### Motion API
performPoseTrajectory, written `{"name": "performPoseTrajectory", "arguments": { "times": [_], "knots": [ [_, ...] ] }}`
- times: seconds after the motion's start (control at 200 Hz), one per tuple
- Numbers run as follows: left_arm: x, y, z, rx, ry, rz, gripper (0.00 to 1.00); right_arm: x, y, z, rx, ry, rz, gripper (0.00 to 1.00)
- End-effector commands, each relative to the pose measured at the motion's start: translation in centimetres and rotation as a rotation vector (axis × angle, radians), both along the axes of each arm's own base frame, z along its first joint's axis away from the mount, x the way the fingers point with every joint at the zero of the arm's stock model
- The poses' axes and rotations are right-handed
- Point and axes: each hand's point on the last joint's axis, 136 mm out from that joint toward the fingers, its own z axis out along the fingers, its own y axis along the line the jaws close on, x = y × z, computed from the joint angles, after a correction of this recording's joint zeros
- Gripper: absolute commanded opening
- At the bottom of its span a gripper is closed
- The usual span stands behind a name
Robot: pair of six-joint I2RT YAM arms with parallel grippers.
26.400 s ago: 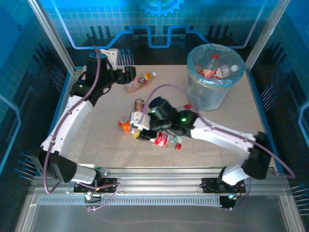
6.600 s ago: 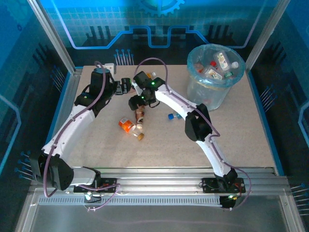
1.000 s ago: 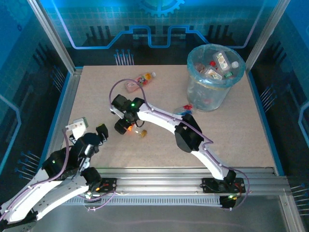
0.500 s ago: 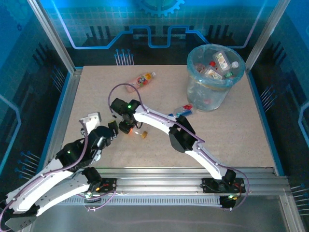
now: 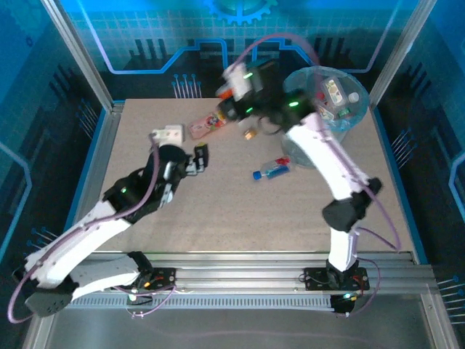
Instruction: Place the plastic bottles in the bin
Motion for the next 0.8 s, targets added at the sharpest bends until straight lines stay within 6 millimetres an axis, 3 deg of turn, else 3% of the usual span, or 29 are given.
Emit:
{"name": "performPoseTrajectory", "arguments": {
  "times": [0.0,0.18,0.305,0.44,0.58,0.79],
  "knots": [
    [1.9,-5.7,2.6,-0.025,-0.015,-0.209,0.88,3.0,-4.5,3.5,0.095,-0.121,-0.080,0.53],
    [3.7,-12.2,3.6,-0.066,0.019,-0.386,0.88,8.4,-11.3,6.6,0.158,-0.295,-0.253,0.53],
    [5.3,-16.2,3.2,-0.110,0.043,-0.477,0.89,11.5,-14.2,6.0,0.176,-0.328,-0.323,0.52],
    [6.9,-20.6,3.5,-0.165,0.063,-0.583,0.89,13.9,-16.0,4.0,0.190,-0.310,-0.370,0.53],
    [7.9,-23.2,2.8,-0.216,0.098,-0.619,0.88,15.1,-16.7,1.5,0.131,-0.322,-0.401,0.57],
    [8.6,-24.1,1.0,-0.215,0.127,-0.621,0.89,15.1,-19.2,-1.5,0.116,-0.284,-0.488,0.59]
  ]
}}
